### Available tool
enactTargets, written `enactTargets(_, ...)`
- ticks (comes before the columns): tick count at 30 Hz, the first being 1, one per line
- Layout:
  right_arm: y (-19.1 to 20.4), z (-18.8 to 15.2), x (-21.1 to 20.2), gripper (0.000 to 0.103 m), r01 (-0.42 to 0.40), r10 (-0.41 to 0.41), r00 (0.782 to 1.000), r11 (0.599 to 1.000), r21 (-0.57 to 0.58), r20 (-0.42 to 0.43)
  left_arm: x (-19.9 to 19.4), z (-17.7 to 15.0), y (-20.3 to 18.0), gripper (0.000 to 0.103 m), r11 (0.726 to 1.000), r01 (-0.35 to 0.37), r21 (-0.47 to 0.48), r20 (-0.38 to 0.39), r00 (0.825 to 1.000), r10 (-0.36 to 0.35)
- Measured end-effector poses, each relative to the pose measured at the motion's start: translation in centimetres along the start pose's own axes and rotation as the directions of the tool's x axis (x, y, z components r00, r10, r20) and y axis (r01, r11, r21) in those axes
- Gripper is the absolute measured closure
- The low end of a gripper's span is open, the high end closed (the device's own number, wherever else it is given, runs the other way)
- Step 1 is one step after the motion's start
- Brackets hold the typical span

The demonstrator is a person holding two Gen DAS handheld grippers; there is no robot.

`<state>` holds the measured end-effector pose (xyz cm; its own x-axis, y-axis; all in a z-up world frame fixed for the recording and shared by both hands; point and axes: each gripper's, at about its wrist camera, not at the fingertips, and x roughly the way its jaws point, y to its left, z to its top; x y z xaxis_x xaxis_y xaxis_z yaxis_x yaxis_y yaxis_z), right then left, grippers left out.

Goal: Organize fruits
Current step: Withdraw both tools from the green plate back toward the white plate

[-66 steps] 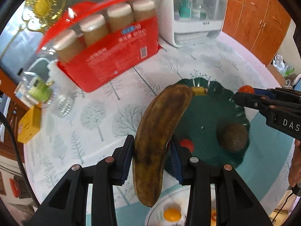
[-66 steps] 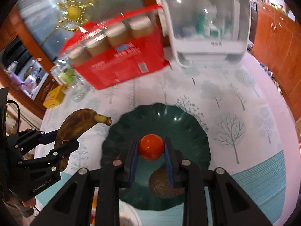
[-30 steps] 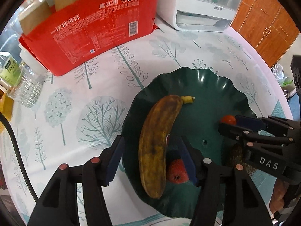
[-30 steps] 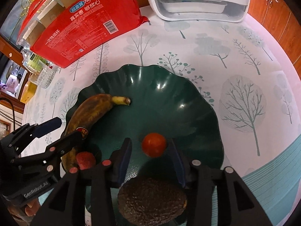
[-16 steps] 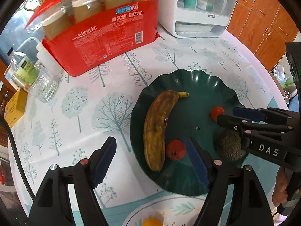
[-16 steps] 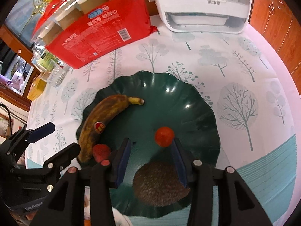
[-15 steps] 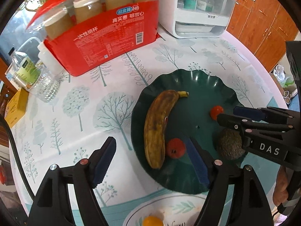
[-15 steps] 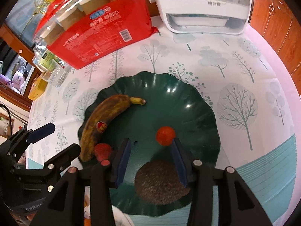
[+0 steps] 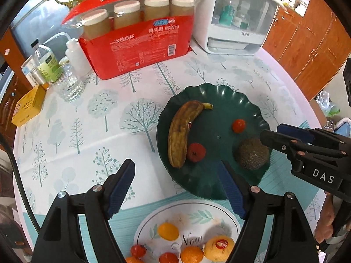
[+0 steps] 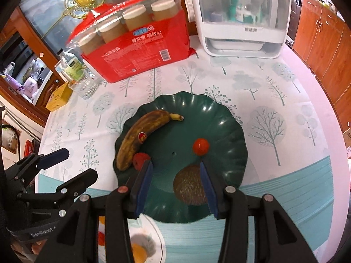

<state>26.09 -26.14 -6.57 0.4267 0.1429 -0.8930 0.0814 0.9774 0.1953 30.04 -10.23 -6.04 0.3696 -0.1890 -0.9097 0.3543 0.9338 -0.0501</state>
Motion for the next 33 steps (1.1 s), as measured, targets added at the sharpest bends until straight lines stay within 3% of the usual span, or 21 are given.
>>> enactTargets(19, 4.4, -5.9, -7.7, 0.057, -0.078, 0.086, 0.995, 0.989, -0.129, 0.059, -9.3, -6.9, 0.6, 0.023, 0.996, -0.026, -0.085, 0.103, 0.994, 0.035)
enactTargets(33, 7.2, -11.2, -7.9, 0.050, -0.113, 0.121, 0.992, 0.967, -0.230, 0.025, -12.5, -15.8, 5.3, 0.020, 0.978, -0.105, -0.180, 0.126, 0.984, 0.129)
